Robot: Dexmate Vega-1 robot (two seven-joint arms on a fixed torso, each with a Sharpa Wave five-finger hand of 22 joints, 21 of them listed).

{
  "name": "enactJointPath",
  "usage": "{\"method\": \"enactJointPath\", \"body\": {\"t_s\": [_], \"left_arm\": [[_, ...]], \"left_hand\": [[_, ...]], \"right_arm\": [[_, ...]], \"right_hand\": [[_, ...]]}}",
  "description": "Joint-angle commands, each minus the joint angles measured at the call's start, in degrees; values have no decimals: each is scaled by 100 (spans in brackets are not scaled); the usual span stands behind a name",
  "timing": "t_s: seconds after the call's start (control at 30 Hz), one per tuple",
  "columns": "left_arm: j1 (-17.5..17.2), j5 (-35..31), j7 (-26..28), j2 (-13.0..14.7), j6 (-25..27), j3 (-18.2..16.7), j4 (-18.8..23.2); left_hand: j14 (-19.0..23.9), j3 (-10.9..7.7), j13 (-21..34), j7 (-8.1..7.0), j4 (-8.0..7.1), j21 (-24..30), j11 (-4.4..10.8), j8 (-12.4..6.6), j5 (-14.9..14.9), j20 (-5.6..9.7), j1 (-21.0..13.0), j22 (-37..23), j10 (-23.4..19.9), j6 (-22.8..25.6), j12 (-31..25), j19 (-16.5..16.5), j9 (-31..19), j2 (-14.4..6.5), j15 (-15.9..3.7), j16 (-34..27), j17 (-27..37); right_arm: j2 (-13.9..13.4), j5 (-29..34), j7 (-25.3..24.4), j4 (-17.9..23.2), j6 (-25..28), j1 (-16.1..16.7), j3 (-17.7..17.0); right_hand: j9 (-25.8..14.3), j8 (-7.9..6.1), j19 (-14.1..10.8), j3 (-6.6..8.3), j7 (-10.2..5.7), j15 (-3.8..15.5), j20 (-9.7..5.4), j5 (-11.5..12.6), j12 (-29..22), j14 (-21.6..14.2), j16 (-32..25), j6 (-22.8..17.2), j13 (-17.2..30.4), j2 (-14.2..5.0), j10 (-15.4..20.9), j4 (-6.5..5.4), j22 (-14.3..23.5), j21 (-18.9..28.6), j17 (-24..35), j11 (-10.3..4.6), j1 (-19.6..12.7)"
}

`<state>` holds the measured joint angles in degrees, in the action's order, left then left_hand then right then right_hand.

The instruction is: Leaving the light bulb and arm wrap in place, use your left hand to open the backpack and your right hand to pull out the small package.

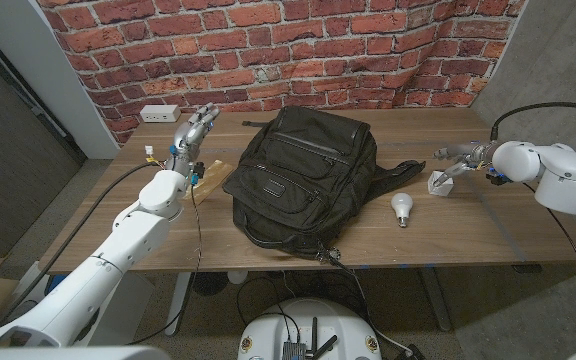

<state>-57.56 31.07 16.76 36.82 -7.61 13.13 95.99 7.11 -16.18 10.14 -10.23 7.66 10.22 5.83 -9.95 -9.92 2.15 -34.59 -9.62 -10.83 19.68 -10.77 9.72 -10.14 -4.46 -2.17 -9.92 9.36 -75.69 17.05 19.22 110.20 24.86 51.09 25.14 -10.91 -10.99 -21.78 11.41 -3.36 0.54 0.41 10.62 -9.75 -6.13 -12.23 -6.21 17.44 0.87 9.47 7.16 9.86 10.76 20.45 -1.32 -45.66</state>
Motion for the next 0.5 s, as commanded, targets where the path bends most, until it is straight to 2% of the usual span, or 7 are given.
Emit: {"method": "enactJointPath", "body": {"t_s": [0.03, 0.13, 0.3, 0.5], "left_arm": [[-7, 77, -106, 44, -14, -16, -103], [16, 115, -184, 44, -52, -13, -165], [-38, 7, -106, 249, 211, -2, -4], [-58, 69, -236, 275, 124, -25, -88]], "left_hand": [[-97, 52, 1, -13, -53, -8, 1, 0, 6, 396, 189, -7, 75, -76, 19, -84, -15, -18, -115, 36, 23], [-150, 57, 0, -26, -70, -9, -1, 20, 0, 401, 246, -7, 140, -175, 33, -132, -13, -40, -113, 38, 22], [-286, 54, -1, -26, -117, -16, -25, 23, -11, 384, 359, -8, 233, -288, 43, -237, -10, -116, -35, 45, 28], [-301, 46, -1, 4, -138, -6, -32, 32, -17, 379, 410, -8, 249, -373, 35, -251, -8, -161, -31, 30, 30]], "right_arm": [[-118, -479, -740, 231, 59, 396, -324], [-92, -631, -933, 258, 59, 483, -412], [-55, -971, -1185, 278, -6, 623, -577], [1, -1162, -1376, 384, 70, 678, -646]], "right_hand": [[0, 22, 39, 1, 23, -24, 18, 23, -21, 13, 10, 54, -14, -24, -17, -49, -4, 3, 3, 9, 81], [1, 18, 67, -11, 31, -26, 17, 17, -36, 26, 12, 59, -34, -55, -16, -88, -5, -6, -3, 17, 154], [4, -3, 145, -72, 41, -31, 14, -11, -73, 37, 10, 44, -96, -131, 5, -226, -9, -24, -21, 29, 432], [6, -5, 165, -116, 62, -32, 12, -22, -87, 55, 13, 53, -133, -160, 12, -302, -11, -22, -35, 50, 600]]}}
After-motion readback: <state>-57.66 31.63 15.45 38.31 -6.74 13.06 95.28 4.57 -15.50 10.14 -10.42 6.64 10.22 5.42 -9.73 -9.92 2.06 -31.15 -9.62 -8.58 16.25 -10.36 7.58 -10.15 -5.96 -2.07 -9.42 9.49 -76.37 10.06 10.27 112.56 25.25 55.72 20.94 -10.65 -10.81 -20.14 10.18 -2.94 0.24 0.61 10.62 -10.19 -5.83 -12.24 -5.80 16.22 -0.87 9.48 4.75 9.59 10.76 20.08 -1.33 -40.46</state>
